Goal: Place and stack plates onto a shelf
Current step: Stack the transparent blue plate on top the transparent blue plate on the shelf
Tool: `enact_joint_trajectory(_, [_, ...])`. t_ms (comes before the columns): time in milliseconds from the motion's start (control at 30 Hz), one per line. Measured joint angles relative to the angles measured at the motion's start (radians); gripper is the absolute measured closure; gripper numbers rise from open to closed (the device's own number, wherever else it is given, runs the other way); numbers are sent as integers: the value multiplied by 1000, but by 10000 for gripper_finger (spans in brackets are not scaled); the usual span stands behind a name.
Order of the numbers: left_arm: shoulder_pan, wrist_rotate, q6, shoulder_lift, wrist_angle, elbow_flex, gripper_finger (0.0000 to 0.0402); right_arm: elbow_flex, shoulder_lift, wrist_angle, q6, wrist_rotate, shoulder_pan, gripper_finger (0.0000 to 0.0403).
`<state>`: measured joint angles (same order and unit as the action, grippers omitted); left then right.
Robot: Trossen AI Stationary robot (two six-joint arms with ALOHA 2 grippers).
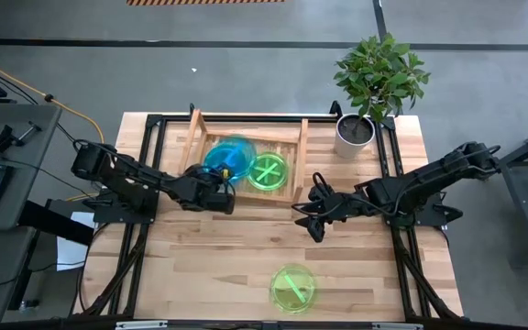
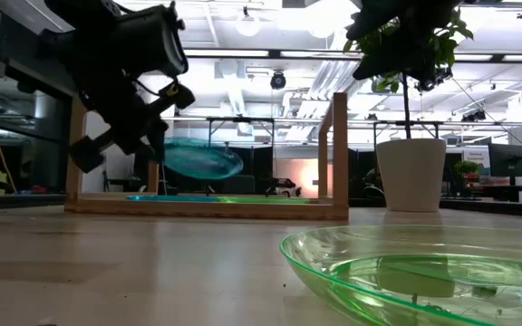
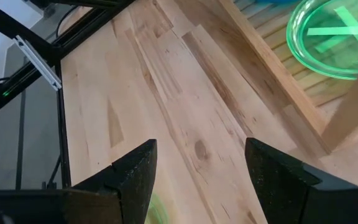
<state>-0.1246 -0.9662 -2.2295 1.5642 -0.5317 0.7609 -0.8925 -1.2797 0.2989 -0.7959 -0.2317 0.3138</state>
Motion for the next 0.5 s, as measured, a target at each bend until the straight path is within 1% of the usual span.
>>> enact_joint_trajectory(100, [2, 22, 6, 0, -60, 0, 401, 0, 0, 0, 8, 0, 0, 174])
enact_joint_trajectory(300, [27, 15, 7, 0, -176, 0, 401, 0, 0, 1, 9, 0, 0, 174])
enact_joint_trajectory(500, [58, 14, 24, 0, -187, 0, 401, 0, 0, 1, 10, 0, 0, 174])
